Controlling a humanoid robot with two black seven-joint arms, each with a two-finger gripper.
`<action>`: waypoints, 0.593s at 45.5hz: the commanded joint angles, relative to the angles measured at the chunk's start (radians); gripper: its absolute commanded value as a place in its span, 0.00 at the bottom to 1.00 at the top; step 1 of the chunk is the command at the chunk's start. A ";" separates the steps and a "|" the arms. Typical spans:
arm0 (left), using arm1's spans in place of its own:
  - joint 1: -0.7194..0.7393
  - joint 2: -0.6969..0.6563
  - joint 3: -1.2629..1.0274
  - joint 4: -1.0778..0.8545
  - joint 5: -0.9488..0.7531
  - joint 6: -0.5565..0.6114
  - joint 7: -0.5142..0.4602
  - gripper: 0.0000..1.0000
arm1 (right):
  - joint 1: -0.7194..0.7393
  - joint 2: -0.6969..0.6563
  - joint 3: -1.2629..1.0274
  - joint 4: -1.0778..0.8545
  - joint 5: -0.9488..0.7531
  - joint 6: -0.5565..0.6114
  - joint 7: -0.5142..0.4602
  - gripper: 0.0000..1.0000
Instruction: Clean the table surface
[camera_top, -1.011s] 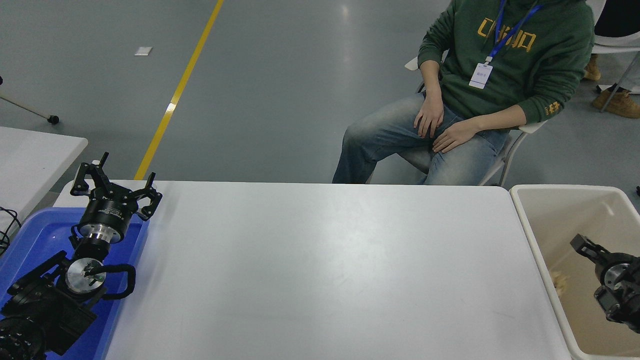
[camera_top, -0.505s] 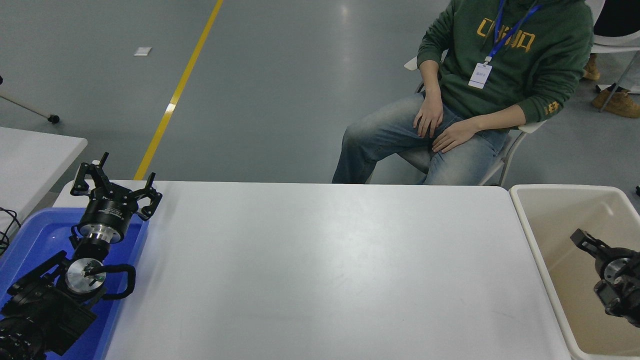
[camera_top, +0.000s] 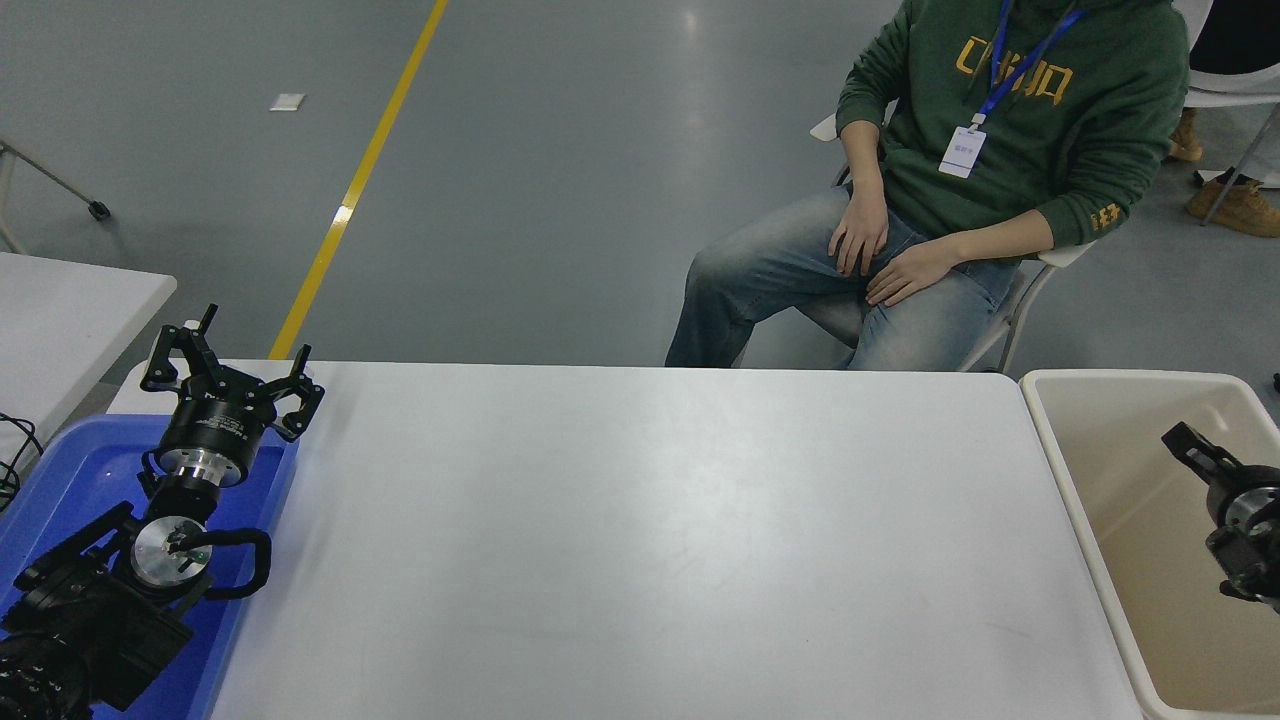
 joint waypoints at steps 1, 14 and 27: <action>0.000 0.000 0.000 -0.001 0.000 0.000 0.000 1.00 | 0.008 -0.099 0.132 0.153 0.013 -0.010 0.003 1.00; 0.000 0.000 0.000 0.000 0.000 0.000 0.000 1.00 | -0.049 -0.187 0.535 0.429 0.013 -0.013 0.003 1.00; 0.000 0.000 0.000 -0.001 0.000 0.000 0.000 1.00 | -0.253 -0.184 0.947 0.698 0.020 -0.005 0.192 1.00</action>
